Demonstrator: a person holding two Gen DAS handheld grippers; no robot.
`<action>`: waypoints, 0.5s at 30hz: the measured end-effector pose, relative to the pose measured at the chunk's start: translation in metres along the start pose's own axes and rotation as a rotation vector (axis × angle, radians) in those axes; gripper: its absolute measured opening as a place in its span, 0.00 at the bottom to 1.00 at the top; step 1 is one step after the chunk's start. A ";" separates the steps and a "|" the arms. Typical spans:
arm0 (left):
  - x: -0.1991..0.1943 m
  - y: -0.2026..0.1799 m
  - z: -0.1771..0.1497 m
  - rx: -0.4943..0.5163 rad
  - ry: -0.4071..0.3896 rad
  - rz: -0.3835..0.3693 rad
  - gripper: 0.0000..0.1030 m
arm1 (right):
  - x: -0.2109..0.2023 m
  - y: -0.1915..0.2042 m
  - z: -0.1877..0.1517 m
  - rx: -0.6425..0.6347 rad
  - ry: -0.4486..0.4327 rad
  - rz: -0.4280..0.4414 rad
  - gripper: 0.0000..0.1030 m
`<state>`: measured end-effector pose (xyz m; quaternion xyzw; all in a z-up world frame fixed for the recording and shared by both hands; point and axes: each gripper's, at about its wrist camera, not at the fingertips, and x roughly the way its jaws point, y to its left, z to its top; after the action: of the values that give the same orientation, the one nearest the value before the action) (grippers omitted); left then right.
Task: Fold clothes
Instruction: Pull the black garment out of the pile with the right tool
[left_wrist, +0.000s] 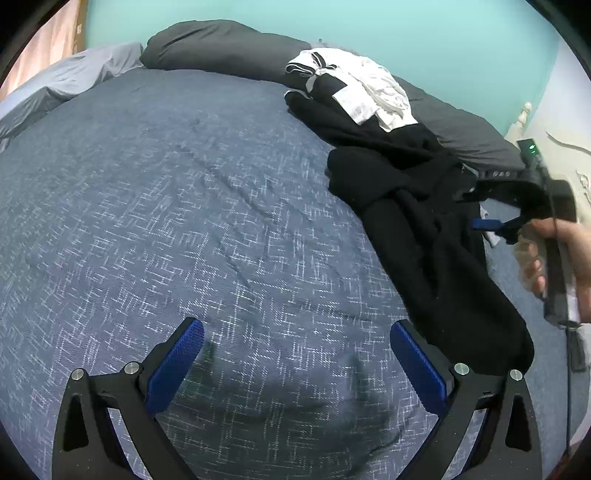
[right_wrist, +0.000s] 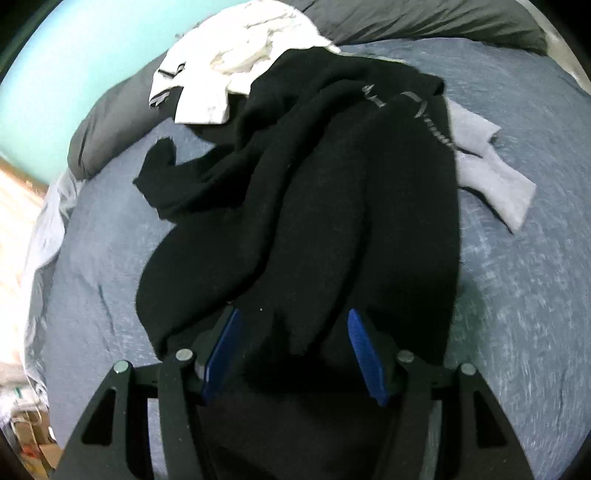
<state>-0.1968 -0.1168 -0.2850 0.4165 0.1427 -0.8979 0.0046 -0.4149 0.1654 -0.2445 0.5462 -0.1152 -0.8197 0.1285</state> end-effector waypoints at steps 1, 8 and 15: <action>-0.001 0.001 0.000 -0.002 -0.002 -0.001 1.00 | 0.002 0.000 -0.001 -0.005 0.000 -0.001 0.50; 0.005 -0.001 -0.003 -0.010 0.015 -0.009 1.00 | -0.015 -0.014 -0.016 -0.054 -0.075 0.058 0.03; 0.003 -0.002 -0.002 -0.007 0.009 -0.006 1.00 | -0.075 -0.052 -0.051 -0.070 -0.159 0.145 0.02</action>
<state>-0.1973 -0.1140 -0.2878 0.4200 0.1472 -0.8955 0.0026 -0.3448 0.2375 -0.2161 0.4648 -0.1357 -0.8525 0.1971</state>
